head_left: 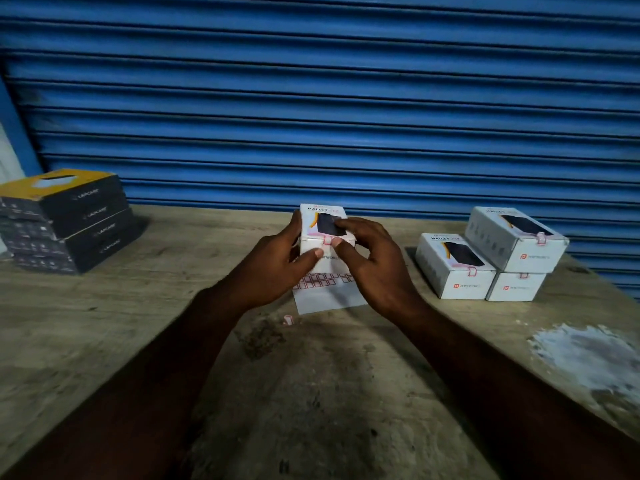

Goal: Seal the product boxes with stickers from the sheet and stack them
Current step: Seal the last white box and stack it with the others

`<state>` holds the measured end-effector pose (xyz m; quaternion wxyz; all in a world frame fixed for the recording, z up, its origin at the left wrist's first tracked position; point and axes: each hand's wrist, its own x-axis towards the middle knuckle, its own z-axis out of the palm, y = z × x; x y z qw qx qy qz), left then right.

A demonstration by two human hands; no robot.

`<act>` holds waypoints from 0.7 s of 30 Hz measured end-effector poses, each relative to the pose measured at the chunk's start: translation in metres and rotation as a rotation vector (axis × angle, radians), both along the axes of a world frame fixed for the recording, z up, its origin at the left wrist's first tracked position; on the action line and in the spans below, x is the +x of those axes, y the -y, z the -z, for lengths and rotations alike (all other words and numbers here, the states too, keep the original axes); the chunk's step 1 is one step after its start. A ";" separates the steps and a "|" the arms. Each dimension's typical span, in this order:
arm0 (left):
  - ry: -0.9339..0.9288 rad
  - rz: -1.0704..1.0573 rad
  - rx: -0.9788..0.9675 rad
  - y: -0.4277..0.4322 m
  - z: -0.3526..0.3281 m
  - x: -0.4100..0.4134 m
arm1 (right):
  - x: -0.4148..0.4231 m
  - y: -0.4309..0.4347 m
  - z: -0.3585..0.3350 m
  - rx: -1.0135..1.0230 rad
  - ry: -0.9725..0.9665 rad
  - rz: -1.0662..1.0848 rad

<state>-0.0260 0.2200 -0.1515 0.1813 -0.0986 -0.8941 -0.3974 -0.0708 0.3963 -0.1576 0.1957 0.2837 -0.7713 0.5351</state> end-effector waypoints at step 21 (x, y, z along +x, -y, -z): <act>0.038 0.133 0.219 -0.003 0.008 -0.006 | -0.008 0.000 0.002 -0.134 0.059 0.027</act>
